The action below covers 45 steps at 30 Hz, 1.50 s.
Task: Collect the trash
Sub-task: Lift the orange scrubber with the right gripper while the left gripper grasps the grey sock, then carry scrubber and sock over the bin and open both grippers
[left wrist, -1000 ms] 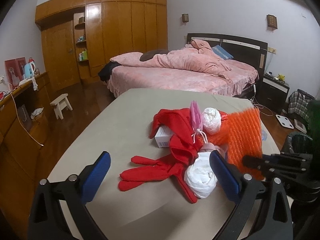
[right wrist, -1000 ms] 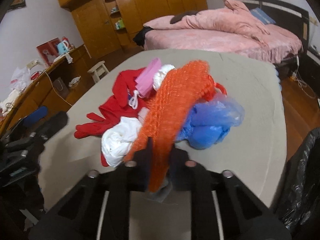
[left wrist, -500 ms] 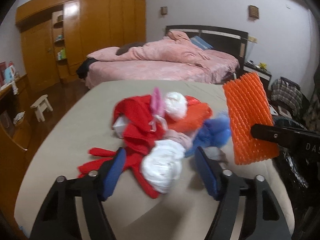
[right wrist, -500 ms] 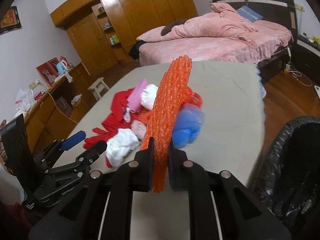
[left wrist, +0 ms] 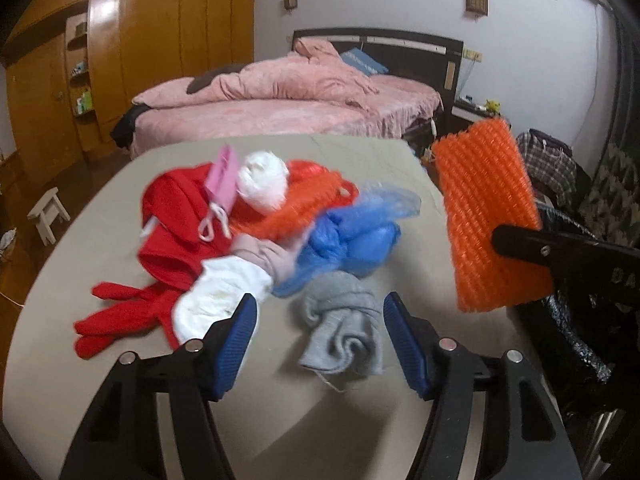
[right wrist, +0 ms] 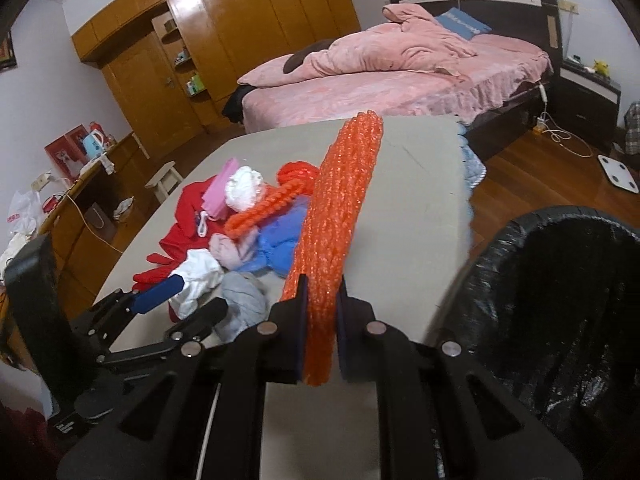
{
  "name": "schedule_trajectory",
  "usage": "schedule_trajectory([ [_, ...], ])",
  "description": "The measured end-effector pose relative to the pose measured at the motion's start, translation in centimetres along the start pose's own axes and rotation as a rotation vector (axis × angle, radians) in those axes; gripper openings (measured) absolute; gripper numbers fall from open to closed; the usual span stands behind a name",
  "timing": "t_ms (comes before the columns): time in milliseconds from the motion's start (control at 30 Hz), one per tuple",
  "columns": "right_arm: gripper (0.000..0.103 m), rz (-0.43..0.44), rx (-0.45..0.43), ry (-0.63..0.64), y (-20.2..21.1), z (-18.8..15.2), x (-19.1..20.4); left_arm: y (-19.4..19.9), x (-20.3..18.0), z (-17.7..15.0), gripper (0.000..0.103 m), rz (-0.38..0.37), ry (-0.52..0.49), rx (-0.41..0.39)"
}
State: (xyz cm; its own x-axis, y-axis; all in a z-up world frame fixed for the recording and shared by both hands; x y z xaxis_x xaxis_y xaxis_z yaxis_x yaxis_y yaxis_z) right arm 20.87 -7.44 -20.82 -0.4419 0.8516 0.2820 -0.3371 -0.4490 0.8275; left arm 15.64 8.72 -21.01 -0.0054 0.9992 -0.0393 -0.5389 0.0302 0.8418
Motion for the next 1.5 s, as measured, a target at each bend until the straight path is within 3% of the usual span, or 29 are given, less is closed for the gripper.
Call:
schedule_trajectory([
  [100, 0.011, -0.003, 0.003, -0.010, 0.2, -0.2, -0.5, -1.1, -0.7, -0.2, 0.061, 0.005, -0.008, 0.036],
  [200, 0.011, -0.008, 0.004, -0.006, 0.4, -0.5, -0.7, -2.1, -1.1, -0.5, 0.039, -0.010, -0.010, 0.070],
  [333, 0.012, -0.008, -0.002, -0.005, 1.0, -0.5, -0.7, -1.8, -1.5, -0.4, 0.026, -0.018, -0.018, 0.053],
  [567, 0.012, -0.015, -0.034, -0.017, 3.2, -1.0, -1.3, 1.4, -2.8, 0.3, 0.025, -0.036, -0.023, -0.020],
  [800, 0.012, -0.066, -0.075, -0.062, 6.7, -2.4, -3.8, 4.6, -6.5, 1.7, 0.025, -0.103, -0.084, -0.080],
  [1200, 0.012, -0.223, -0.114, -0.203, 12.3, -6.9, -11.5, 5.3, -16.0, 2.7, 0.025, -0.251, -0.228, -0.090],
  [1500, 0.014, -0.304, -0.112, -0.298, 14.2, -10.3, -16.0, 4.2, -22.3, 3.6, 0.025, -0.344, -0.317, -0.075],
])
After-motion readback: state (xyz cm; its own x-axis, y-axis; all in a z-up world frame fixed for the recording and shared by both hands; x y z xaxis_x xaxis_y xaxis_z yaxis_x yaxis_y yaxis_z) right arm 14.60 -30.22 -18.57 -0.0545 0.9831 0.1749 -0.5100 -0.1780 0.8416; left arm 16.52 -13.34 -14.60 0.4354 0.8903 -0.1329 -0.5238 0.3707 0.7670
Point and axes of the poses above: each gripper's, at about its wrist camera, not at the fingertips, and y roughly against the way its jaws point, x to its left, z to its top, the point moved 5 cm from there along -y, roughly the way its jaws point, and after that the axes turned 15 degrees about x, right-handed, at the moved point
